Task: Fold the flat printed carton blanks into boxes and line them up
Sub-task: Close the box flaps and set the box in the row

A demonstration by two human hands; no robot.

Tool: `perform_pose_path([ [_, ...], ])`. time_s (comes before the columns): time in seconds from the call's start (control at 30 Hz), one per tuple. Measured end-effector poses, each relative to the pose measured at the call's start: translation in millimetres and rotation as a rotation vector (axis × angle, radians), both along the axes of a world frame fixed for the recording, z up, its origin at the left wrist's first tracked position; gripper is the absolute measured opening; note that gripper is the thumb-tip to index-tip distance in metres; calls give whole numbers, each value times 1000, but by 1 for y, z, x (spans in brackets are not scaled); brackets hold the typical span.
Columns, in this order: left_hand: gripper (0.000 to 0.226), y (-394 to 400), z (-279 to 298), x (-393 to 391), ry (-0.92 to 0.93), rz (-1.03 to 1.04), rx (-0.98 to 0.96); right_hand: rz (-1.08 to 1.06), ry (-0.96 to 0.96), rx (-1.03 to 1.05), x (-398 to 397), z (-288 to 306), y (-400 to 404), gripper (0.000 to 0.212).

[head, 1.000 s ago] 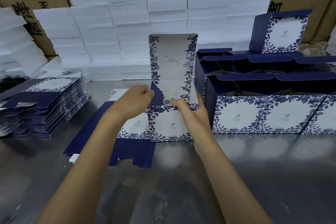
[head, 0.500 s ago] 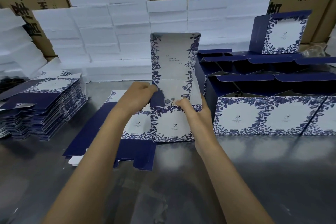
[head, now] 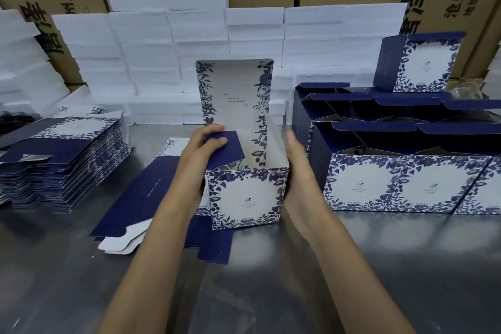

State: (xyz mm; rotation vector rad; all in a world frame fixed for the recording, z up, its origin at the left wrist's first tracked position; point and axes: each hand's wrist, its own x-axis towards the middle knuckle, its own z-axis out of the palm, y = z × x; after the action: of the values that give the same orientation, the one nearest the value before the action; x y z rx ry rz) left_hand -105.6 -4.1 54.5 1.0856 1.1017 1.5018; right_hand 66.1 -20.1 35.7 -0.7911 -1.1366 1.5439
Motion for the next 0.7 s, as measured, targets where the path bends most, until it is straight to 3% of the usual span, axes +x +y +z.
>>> perform_pose_path([
  [0.1,24,-2,-3,-2,-57,-11,-1,-58,-56,-68,3,0,-2,59],
  [0.27,25,-6,-8,-8,-71,9,25,-293,-356,38,10,4,-2,27],
  [0.37,26,-5,-10,-10,-61,14,38,-351,-488,106,15,9,-1,45],
  [0.5,27,-4,-10,-11,-60,-4,39,-204,-605,26,18,27,-2,38],
  [0.7,26,-3,-9,-11,-102,-25,37,-108,-808,119,26,36,4,44],
])
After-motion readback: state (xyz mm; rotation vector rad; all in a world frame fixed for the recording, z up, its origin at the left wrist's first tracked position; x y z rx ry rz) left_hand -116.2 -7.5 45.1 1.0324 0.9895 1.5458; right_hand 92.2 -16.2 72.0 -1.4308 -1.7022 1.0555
